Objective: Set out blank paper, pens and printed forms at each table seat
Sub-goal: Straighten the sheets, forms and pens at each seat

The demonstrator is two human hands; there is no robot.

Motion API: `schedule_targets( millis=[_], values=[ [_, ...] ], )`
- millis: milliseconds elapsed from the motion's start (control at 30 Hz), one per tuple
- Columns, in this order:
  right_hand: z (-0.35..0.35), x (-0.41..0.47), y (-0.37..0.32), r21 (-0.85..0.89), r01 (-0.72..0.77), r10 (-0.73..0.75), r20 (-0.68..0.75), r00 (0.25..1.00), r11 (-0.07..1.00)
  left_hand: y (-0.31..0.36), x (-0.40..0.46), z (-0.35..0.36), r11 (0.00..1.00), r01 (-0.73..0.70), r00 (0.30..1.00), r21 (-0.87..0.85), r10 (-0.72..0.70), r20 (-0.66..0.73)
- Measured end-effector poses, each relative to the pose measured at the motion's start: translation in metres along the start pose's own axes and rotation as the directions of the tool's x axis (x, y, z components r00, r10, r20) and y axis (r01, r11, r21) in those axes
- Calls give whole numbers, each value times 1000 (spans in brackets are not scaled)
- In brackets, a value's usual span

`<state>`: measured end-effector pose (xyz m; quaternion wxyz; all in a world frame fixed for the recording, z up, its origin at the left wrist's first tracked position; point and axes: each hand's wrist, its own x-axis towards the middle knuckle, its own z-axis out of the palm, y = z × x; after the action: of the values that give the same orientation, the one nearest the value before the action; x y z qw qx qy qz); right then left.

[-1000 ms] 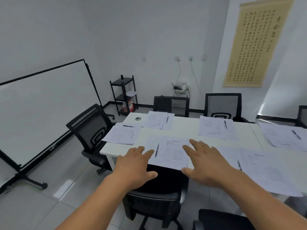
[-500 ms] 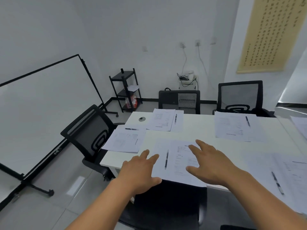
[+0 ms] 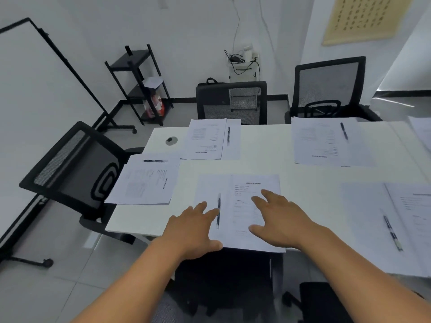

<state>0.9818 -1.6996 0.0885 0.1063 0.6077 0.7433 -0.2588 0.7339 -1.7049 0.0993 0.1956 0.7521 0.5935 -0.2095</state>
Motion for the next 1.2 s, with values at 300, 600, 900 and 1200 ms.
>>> schedule_targets(
  millis=[300,600,900,1200],
  values=[
    [47,64,3,71,-114,105,124,987,991,-33,94,33,995,-97,985,24,92,143],
    [95,137,6,3,-186,183,160,970,983,-62,167,63,983,-170,972,73,154,179],
    [125,171,12,5,-176,174,129,976,984,-64,202,87,976,-218,972,26,214,96],
    [136,178,27,-32,-161,164,188,968,986,-66,213,95,967,-241,970,83,238,49]
  ],
)
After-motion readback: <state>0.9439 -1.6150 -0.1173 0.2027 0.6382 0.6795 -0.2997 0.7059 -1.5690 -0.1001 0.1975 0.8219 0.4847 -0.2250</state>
